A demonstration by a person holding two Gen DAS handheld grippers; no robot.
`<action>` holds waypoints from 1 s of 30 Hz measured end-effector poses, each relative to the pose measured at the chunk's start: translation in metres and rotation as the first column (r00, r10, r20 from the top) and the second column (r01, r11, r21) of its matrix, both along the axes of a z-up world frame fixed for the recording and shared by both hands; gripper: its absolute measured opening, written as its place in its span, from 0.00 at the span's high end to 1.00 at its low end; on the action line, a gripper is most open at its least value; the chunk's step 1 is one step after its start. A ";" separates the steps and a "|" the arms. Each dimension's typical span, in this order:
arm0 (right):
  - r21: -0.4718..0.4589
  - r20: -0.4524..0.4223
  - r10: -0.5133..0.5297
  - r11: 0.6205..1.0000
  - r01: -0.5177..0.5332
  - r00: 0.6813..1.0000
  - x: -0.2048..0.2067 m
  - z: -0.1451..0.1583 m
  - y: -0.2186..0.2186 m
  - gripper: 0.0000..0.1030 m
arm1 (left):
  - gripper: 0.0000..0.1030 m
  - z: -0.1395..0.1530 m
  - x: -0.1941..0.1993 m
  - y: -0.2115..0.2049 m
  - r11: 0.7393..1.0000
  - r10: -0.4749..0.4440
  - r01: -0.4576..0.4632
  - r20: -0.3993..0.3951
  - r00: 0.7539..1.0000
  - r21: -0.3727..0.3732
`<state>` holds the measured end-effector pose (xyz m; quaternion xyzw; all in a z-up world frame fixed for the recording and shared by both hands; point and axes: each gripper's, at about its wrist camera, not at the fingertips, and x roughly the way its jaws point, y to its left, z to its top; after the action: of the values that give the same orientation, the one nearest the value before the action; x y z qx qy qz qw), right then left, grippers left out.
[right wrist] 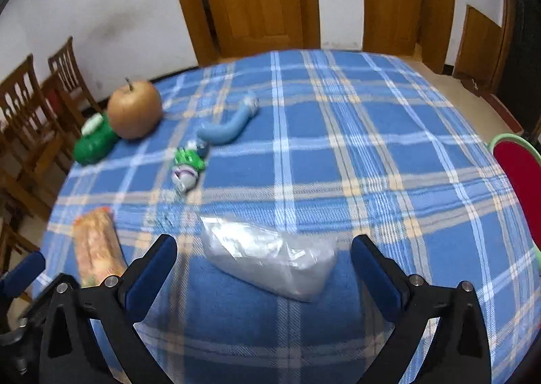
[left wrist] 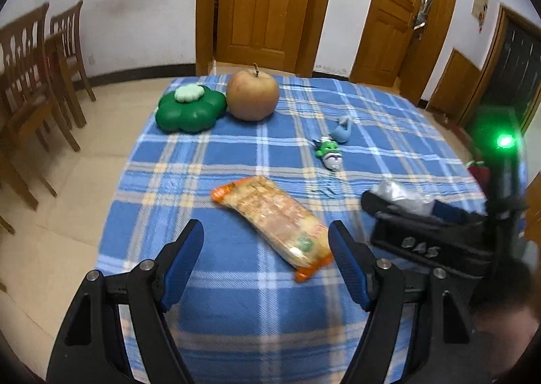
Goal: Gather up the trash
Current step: 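Move both open tools back to the table, then grasp the snack bag with the left tool while the right tool grasps the plastic bag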
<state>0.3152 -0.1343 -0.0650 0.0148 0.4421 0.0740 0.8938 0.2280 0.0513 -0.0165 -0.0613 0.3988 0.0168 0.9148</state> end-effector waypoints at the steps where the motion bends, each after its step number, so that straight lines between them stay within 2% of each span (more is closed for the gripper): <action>1: 0.004 -0.002 0.000 1.000 0.000 1.000 0.000 -0.001 -0.001 0.12 | 0.27 0.000 0.002 0.000 1.000 0.000 0.000 0.002 1.000 0.006; 2: -0.005 0.006 -0.012 1.000 0.012 1.000 0.000 0.000 -0.001 0.19 | 0.27 0.000 0.005 0.000 1.000 -0.002 0.002 -0.002 1.000 0.005; 3: -0.013 0.017 -0.037 0.999 0.038 0.999 0.000 0.001 -0.004 0.36 | 0.27 0.000 0.008 0.000 1.000 -0.003 0.003 -0.008 1.000 0.000; 8: 0.012 0.015 -0.042 0.999 0.042 0.999 0.001 0.000 -0.007 0.36 | 0.27 -0.005 0.026 -0.005 1.000 -0.006 0.005 -0.050 0.999 -0.024; 11: 0.016 0.015 -0.045 0.999 0.045 0.999 -0.001 0.002 -0.009 0.36 | 0.27 -0.014 0.036 -0.015 1.000 -0.003 0.004 -0.081 0.997 0.014; 13: 0.009 0.014 -0.050 0.999 0.050 0.999 -0.001 0.001 -0.009 0.36 | 0.27 -0.020 0.041 -0.019 0.998 0.027 -0.020 -0.107 0.994 0.067; 16: 0.011 0.015 -0.051 0.999 0.051 0.999 -0.002 0.002 -0.010 0.36 | 0.25 -0.024 0.042 -0.014 0.999 0.040 -0.036 -0.112 0.993 0.033; 18: 0.011 0.016 -0.051 0.999 0.051 0.999 -0.003 0.003 -0.010 0.36 | 0.26 -0.024 0.041 -0.014 0.999 0.038 -0.034 -0.105 0.994 0.041; 20: 0.008 0.016 -0.050 0.999 0.050 0.999 -0.003 0.003 -0.010 0.36 | 0.30 -0.025 0.040 -0.015 0.999 0.027 -0.023 -0.096 0.995 0.043; 21: 0.009 0.016 -0.050 0.999 0.050 0.999 -0.003 0.002 -0.010 0.36 | 0.41 -0.026 0.039 -0.017 1.000 0.007 -0.004 -0.090 0.996 0.024; 22: 0.010 0.016 -0.050 0.999 0.050 0.999 -0.003 0.002 -0.011 0.36 | 0.44 -0.025 0.039 -0.018 1.000 0.000 0.002 -0.085 0.996 0.023; 26: 0.009 0.016 -0.050 0.999 0.050 0.999 -0.003 0.002 -0.010 0.36 | 0.47 -0.024 0.037 -0.030 0.996 -0.020 0.026 -0.065 0.998 0.086; 30: 0.000 0.016 -0.048 0.999 0.048 0.999 -0.003 0.002 -0.009 0.36 | 0.50 -0.023 0.037 -0.028 0.998 -0.027 0.031 -0.065 0.997 0.061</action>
<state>0.3126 -0.1431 -0.0628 0.0249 0.4346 0.0525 0.8987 0.2654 0.0235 -0.0394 -0.0266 0.4283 0.0180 0.9031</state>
